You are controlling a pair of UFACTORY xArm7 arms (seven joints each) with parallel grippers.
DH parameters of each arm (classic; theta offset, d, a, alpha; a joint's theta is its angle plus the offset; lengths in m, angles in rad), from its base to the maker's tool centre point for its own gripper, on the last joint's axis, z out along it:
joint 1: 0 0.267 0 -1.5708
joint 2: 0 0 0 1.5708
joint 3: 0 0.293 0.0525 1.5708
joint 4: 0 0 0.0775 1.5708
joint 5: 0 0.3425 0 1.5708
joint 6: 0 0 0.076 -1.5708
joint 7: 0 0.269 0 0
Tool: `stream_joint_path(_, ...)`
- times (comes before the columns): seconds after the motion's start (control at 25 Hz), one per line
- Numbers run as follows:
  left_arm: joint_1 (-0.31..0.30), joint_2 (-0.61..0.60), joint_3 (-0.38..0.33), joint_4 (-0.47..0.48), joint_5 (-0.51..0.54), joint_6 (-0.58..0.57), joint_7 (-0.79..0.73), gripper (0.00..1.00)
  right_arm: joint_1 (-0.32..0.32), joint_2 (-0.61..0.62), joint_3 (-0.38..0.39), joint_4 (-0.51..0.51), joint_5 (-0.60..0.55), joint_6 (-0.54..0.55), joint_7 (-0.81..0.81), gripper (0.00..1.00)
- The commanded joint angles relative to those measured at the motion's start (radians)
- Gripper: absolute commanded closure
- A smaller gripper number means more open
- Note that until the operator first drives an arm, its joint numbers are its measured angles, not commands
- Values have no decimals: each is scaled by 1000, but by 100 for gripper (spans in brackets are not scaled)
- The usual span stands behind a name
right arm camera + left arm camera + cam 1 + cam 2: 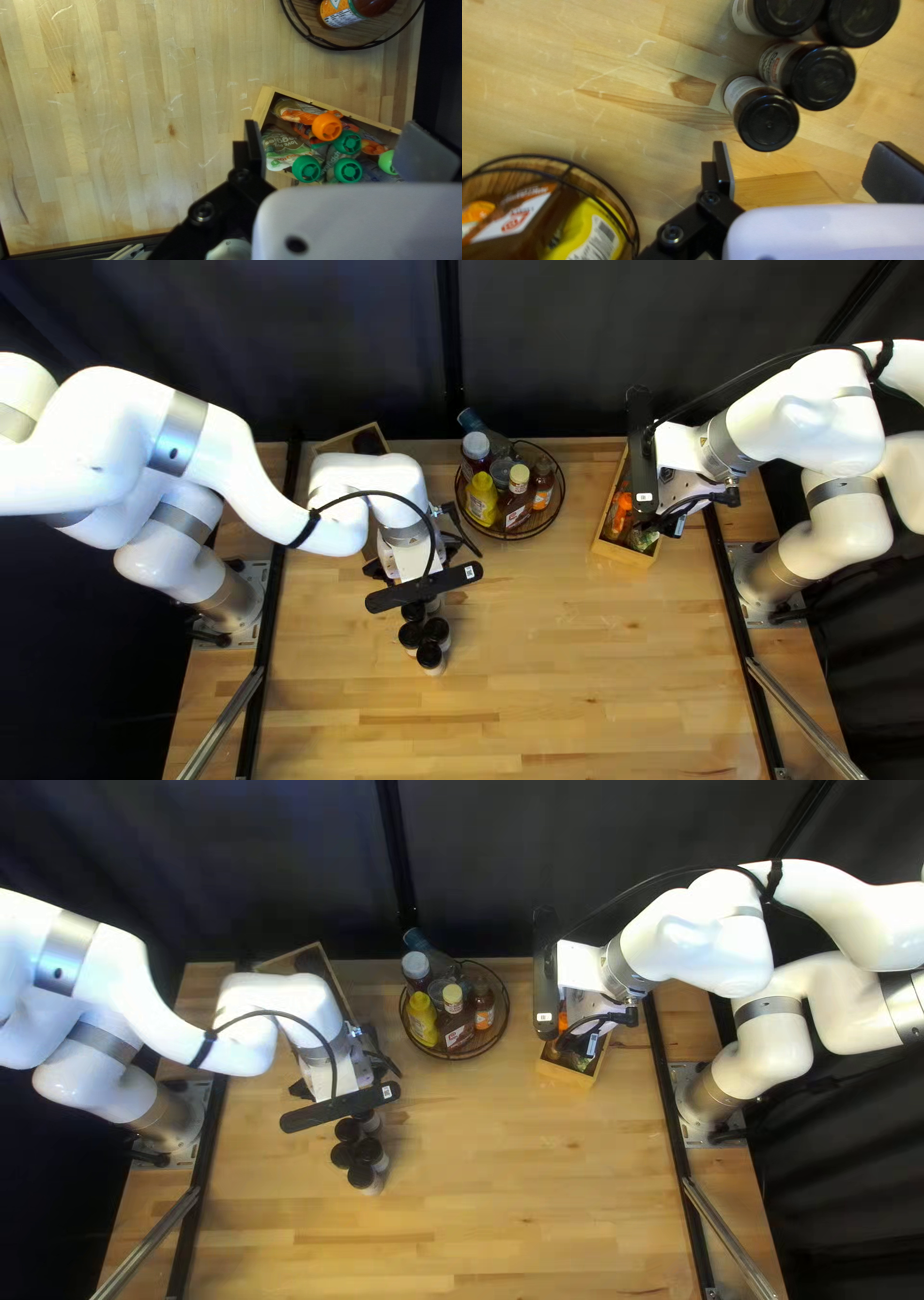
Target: Separate condiments, baby food and spices and place it in 3 different racks/containers
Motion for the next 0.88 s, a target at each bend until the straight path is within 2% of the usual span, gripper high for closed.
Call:
stream_joint_path(0.04,-6,47,2,-8,-12,-51,40,0,0,0,0,0,0,0,0,0)
stream_joint_path(0.4,-11,105,0,-12,-19,-115,64,2,0,0,0,0,0,0,0,0)
stream_joint_path(0.44,-12,106,-2,-15,-18,-122,60,19,0,0,0,0,0,0,0,0)
stream_joint_path(0.48,-13,105,-3,-19,-16,-126,56,48,0,0,0,0,0,0,0,0)
stream_joint_path(0.52,-13,99,-4,-23,-11,-128,50,86,0,0,0,0,0,0,0,0)
stream_joint_path(0.76,-8,63,-8,-17,33,-94,9,99,0,0,0,0,0,0,0,0)
stream_joint_path(0.88,0,18,-10,8,55,-15,-16,100,0,0,0,0,0,0,0,0)
